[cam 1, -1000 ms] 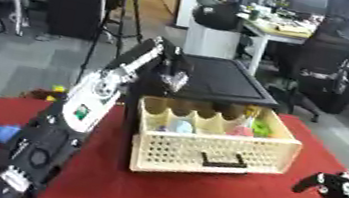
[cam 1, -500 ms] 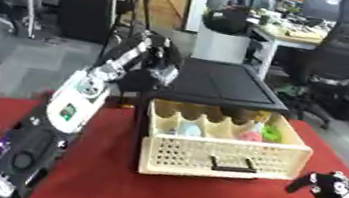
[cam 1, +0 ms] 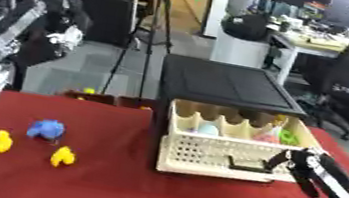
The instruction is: Pick up objects from table and place into drawer.
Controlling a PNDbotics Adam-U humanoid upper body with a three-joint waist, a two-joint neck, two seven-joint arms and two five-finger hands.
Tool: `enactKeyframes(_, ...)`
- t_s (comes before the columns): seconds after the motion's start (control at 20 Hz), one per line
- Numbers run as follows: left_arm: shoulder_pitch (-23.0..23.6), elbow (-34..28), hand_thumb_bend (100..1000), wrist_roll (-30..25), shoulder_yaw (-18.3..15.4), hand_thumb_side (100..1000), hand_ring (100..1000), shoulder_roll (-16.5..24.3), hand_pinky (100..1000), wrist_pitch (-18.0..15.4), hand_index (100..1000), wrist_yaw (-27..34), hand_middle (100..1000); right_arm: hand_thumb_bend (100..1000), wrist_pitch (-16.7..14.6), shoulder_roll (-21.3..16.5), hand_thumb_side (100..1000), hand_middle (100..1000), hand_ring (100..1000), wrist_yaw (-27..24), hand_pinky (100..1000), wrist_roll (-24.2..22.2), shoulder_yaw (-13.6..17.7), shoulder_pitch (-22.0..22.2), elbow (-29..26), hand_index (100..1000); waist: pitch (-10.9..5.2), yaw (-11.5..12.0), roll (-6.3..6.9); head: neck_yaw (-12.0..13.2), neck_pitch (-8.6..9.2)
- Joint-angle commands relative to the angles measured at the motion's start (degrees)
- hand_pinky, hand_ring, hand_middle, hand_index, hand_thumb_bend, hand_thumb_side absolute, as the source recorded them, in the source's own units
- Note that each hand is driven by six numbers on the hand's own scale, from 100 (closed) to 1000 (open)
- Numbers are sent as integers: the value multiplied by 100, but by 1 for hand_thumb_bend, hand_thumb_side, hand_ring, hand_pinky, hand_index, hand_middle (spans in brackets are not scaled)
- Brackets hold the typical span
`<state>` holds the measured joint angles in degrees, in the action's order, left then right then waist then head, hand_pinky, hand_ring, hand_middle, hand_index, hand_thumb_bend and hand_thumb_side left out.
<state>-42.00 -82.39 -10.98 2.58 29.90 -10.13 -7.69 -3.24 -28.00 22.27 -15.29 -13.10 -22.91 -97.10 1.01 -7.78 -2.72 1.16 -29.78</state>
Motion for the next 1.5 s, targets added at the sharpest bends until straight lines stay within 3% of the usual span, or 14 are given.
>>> enactKeyframes(0.05, 125, -350, 100, -60, -123, 550, 277, 307, 100, 147, 629, 332, 407, 972, -3, -172, 620, 100, 100, 103, 100, -47, -20, -174, 211, 616, -81, 90, 24, -54, -104)
enactKeyframes(0.35, 620, -627, 100, -230, -250, 526, 281, 490, 100, 273, 633, 956, 410, 981, -67, -116, 578, 100, 100, 393, 100, -98, -69, -243, 790, 567, -83, 390, 82, -114, -201)
enactKeyframes(0.6, 835, -703, 100, -294, -378, 517, 282, 586, 100, 339, 634, 1237, 411, 987, -130, -57, 551, 100, 100, 543, 100, -140, -99, -218, 1022, 519, -72, 454, 112, -143, -260)
enactKeyframes(0.9, 937, -703, 100, -339, -437, 514, 285, 573, 100, 346, 637, 1228, 414, 990, -143, -3, 534, 100, 100, 722, 100, -197, -102, -247, 1339, 521, -72, 471, 136, -170, -282)
enactKeyframes(1.5, 1001, -673, 100, -370, -464, 512, 286, 558, 100, 328, 638, 1182, 415, 987, -62, -4, 576, 100, 100, 833, 100, 74, 18, -361, 1364, 602, -85, 470, 141, -190, -265)
